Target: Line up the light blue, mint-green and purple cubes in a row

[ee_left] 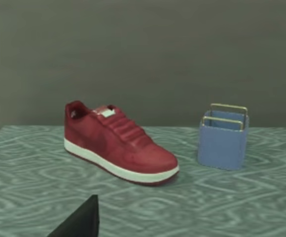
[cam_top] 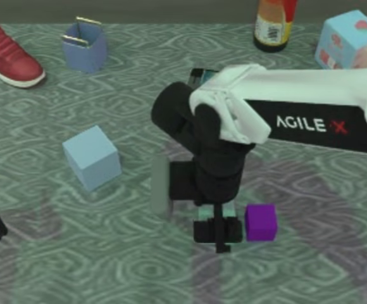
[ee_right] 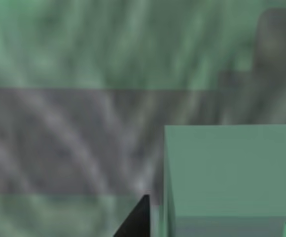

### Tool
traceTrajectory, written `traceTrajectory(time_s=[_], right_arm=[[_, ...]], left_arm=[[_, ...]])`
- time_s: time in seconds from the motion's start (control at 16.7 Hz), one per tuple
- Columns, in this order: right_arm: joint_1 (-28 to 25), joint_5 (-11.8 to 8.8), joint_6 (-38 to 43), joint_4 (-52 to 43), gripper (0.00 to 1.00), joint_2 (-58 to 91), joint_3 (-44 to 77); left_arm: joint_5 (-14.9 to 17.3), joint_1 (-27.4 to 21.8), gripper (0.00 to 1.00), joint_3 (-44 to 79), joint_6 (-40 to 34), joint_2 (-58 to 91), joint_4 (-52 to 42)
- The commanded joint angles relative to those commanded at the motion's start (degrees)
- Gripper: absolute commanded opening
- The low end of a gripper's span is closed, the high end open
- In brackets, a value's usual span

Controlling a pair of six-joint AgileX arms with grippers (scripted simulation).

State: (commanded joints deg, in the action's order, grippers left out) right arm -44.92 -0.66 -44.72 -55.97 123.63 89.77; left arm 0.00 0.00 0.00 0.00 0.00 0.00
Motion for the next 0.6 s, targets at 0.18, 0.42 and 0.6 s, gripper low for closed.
traceTrajectory(time_s=[0.18, 0.42, 0.6], right_arm=[[0.0, 0.0, 0.0, 0.0, 1.00, 0.0, 0.0], [0.0, 0.0, 0.0, 0.0, 1.00, 0.0, 0.0], [0.1, 0.0, 0.0, 0.0, 1.00, 0.0, 0.0]], left_arm=[[0.0, 0.0, 1.00, 0.0, 0.0, 0.0, 0.0], [0.0, 0.0, 1.00, 0.0, 0.0, 0.0, 0.0], [0.0, 0.0, 1.00, 0.0, 0.0, 0.0, 0.0]])
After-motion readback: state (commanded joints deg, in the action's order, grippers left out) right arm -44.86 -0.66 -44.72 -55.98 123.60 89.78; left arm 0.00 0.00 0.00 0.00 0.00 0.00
